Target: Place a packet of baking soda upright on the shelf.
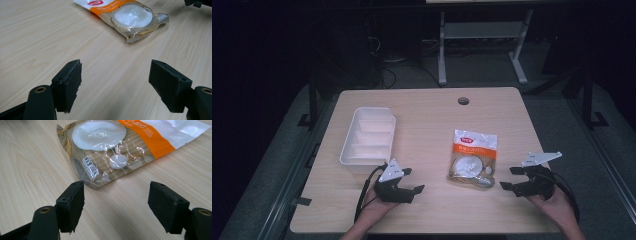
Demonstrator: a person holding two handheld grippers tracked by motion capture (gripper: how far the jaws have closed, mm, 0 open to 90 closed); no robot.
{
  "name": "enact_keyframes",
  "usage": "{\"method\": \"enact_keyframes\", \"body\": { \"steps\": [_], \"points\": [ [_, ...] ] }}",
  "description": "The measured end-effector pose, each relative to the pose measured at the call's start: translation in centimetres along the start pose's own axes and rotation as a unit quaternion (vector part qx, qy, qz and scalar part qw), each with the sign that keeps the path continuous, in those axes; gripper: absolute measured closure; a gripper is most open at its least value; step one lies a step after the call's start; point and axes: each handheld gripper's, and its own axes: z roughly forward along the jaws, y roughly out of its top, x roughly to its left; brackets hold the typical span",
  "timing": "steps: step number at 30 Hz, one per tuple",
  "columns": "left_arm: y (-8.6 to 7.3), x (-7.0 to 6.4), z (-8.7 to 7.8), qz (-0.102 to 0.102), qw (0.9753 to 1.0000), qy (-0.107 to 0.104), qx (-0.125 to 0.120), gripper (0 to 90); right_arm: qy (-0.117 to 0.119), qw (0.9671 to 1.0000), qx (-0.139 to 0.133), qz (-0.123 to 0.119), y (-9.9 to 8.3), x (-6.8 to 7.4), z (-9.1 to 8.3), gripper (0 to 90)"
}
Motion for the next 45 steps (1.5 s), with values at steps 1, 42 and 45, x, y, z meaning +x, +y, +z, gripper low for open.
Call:
{"method": "enact_keyframes", "body": {
  "steps": [1, 42, 45],
  "points": [
    [0.1, -0.1, 0.0, -0.002, 1.0, 0.0, -0.001, 26.4, 0.0, 1.0, 0.0, 0.001, 0.0, 0.0, 0.0, 28.0],
    [8.2, -1.9, 13.7, 0.013, 0.993, -0.062, 0.1, 80.6, -0.001, 0.9864, 0.074, 0.147, 8.1, -10.2, 7.9, 31.4],
    [8.2, -1.9, 13.8, 0.013, 0.9929, -0.062, 0.101, 81.0, 0.009, 0.986, 0.073, 0.15, 8.0, -10.3, 8.2, 35.2]
  ]
}}
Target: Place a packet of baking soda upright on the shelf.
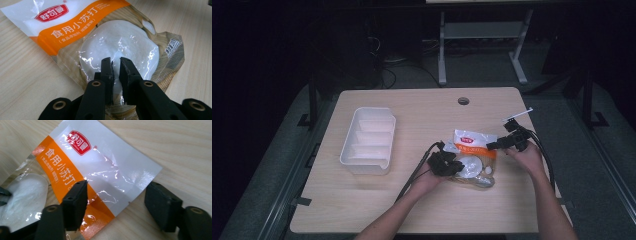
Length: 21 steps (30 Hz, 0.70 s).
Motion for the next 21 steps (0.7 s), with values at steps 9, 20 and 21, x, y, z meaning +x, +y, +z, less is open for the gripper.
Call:
{"method": "enact_keyframes", "body": {
  "steps": [9, 20, 21],
  "points": [
    [0.0, 0.0, 0.0, 0.002, 1.0, 0.002, 0.0, 81.0, 0.028, 0.9994, -0.014, -0.011, 0.0, 0.4, -0.2, 77.9],
    [-0.2, -0.2, 0.1, 0.004, 1.0, 0.006, -0.003, 81.0, 0.072, 0.996, -0.044, -0.028, 0.2, 1.4, -1.6, 88.5],
    [-0.2, -0.1, 0.1, 0.006, 1.0, 0.006, -0.002, 81.0, 0.074, 0.9961, -0.041, -0.025, 0.2, 1.3, -1.4, 86.8]
  ]
}}
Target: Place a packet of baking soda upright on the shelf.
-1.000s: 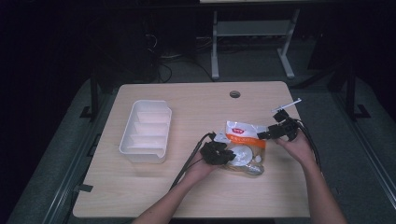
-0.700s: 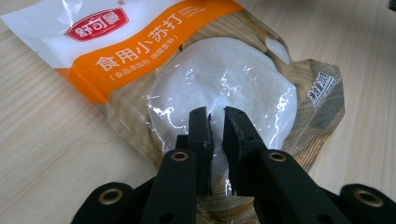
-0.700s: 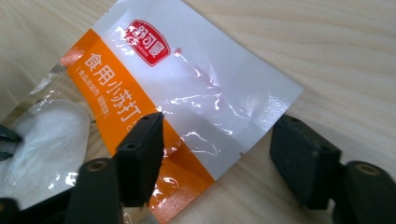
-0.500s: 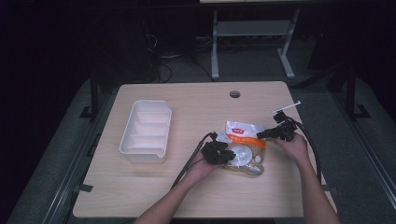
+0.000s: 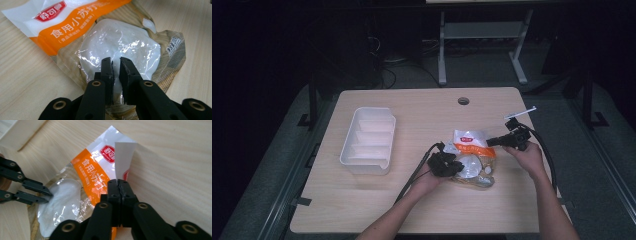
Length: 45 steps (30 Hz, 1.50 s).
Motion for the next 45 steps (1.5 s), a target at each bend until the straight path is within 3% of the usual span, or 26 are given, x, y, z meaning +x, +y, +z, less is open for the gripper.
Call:
{"method": "enact_keyframes", "body": {
  "steps": [4, 6, 12, 16, 17, 21, 24, 29, 31, 41, 45],
  "points": [
    [0.0, 0.0, 0.0, -0.001, 1.0, 0.0, 0.001, 81.0, 0.015, 0.9997, 0.007, 0.019, -0.2, -0.6, 0.7, 77.2],
    [0.0, 0.0, 0.0, -0.003, 1.0, -0.001, 0.0, 81.0, 0.006, 0.9991, 0.036, 0.022, -0.5, -0.8, 1.5, 75.2],
    [0.0, 0.0, 0.0, -0.003, 1.0, -0.001, 0.0, 80.9, 0.026, 0.9985, 0.04, 0.027, -0.6, -0.7, 2.7, 78.7],
    [0.0, 0.0, 0.0, -0.002, 1.0, -0.002, -0.002, 80.5, 0.025, 0.9986, 0.038, 0.026, -0.5, -0.6, 2.9, 84.1],
    [-0.1, 0.0, 0.0, -0.005, 0.9999, -0.008, -0.003, 78.8, 0.021, 0.9989, 0.035, 0.022, -0.5, -0.5, 2.7, 88.5],
    [-0.1, 0.0, -0.2, -0.003, 0.9999, -0.014, -0.005, 75.1, 0.024, 0.9991, 0.029, 0.019, -0.4, -0.3, 2.3, 89.0],
    [-0.2, 0.2, -1.1, -0.011, 0.9994, -0.018, -0.029, 74.4, 0.034, 0.9993, 0.012, 0.012, -0.1, 0.1, 1.3, 89.1],
    [-0.5, 0.0, -2.0, -0.004, 0.999, -0.025, -0.038, 67.0, 0.031, 0.9995, 0.007, -0.003, 0.2, 0.9, 0.7, 89.2],
    [-0.9, -0.3, -2.7, -0.001, 0.9982, -0.031, -0.051, 64.0, 0.033, 0.9994, 0.002, -0.012, 0.5, 1.7, 0.4, 89.2],
    [-2.2, -0.9, -4.5, 0.01, 0.9967, -0.039, -0.071, 52.8, 0.031, 0.9978, -0.032, -0.049, 1.5, 4.3, -2.2, 89.3],
    [-2.8, -1.4, -5.6, 0.016, 0.9953, -0.042, -0.086, 47.3, 0.03, 0.995, -0.045, -0.084, 2.2, 6.1, -4.0, 89.4]
  ]
}}
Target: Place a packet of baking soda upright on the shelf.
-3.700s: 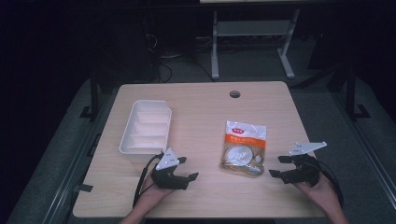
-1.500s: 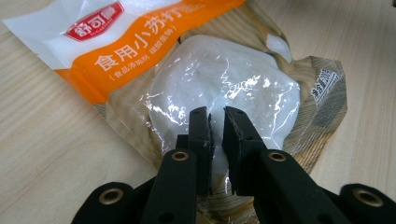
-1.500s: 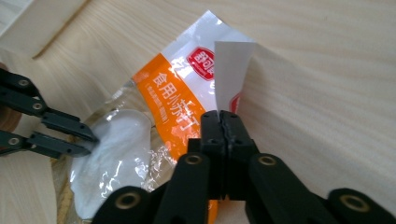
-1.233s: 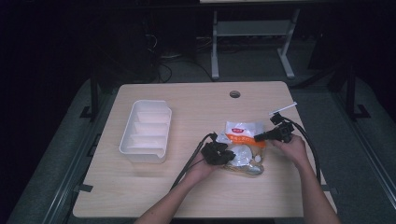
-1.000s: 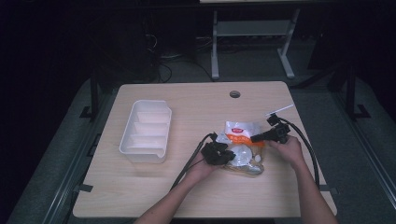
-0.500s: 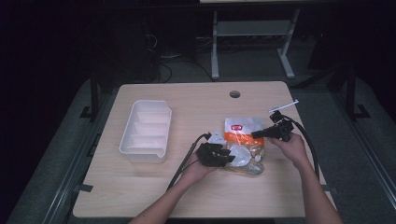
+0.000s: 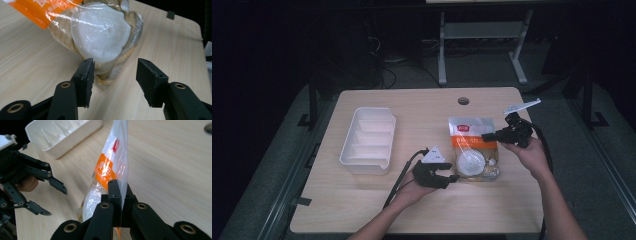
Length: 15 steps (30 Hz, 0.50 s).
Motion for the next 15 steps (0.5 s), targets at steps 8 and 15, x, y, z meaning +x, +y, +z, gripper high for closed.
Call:
{"method": "enact_keyframes", "body": {
  "steps": [8, 15],
  "points": [
    [-0.8, -1.1, -1.5, 0.013, 0.9998, -0.007, -0.015, 43.3, -0.003, 0.9986, -0.019, -0.049, 1.5, 2.8, -1.7, 89.5],
    [-1.5, -1.8, -2.7, 0.021, 0.9996, -0.009, -0.014, 39.1, -0.01, 0.9955, -0.012, -0.093, 2.8, 5.3, -2.3, 89.5]
  ]
}}
